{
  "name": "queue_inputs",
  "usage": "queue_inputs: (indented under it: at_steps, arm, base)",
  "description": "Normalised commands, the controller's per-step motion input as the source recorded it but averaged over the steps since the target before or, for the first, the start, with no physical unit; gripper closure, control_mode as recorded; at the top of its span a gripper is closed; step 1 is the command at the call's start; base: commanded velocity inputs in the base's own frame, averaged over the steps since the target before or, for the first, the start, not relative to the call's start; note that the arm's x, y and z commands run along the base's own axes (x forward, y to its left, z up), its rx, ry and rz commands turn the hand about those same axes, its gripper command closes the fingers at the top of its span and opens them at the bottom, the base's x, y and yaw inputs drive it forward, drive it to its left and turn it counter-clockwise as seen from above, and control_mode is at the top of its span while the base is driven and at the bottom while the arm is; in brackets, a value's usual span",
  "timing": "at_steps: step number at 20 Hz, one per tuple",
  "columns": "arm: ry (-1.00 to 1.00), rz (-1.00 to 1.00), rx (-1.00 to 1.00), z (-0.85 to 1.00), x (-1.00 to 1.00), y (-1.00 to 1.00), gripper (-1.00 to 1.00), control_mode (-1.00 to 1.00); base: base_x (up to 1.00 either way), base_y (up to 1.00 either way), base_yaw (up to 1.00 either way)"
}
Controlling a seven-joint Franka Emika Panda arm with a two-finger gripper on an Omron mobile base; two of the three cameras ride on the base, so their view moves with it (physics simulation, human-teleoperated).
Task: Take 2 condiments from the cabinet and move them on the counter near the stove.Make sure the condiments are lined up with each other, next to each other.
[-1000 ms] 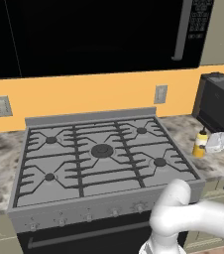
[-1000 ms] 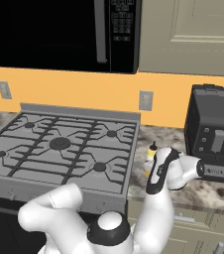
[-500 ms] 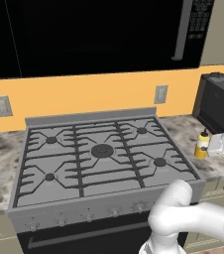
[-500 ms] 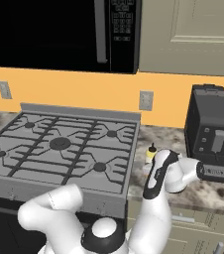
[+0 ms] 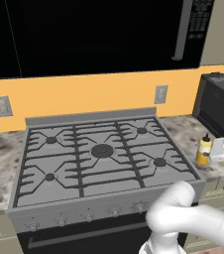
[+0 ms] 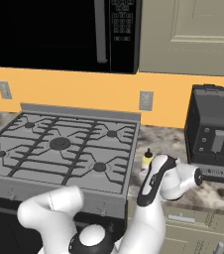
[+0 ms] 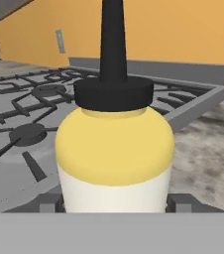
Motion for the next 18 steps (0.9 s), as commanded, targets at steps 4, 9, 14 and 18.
queue_inputs:
  at_steps: [4, 9, 14, 18]
  arm:
    - [-0.1, 0.0, 0.0, 0.0, 0.0, 0.09, -1.0, -1.0]
    - [-0.11, 0.0, 0.0, 0.0, 0.0, 0.0, -1.0, -1.0]
    - [-0.09, 0.01, 0.0, 0.12, 0.0, -0.07, -1.0, -1.0]
    - [-0.05, 0.01, 0.0, 0.34, 0.0, -0.13, -1.0, -1.0]
  base:
    - [0.0, 0.0, 0.0]
    - [0.0, 0.0, 0.0]
    - [0.0, 0.0, 0.0]
    - [0.0, 0.0, 0.0]
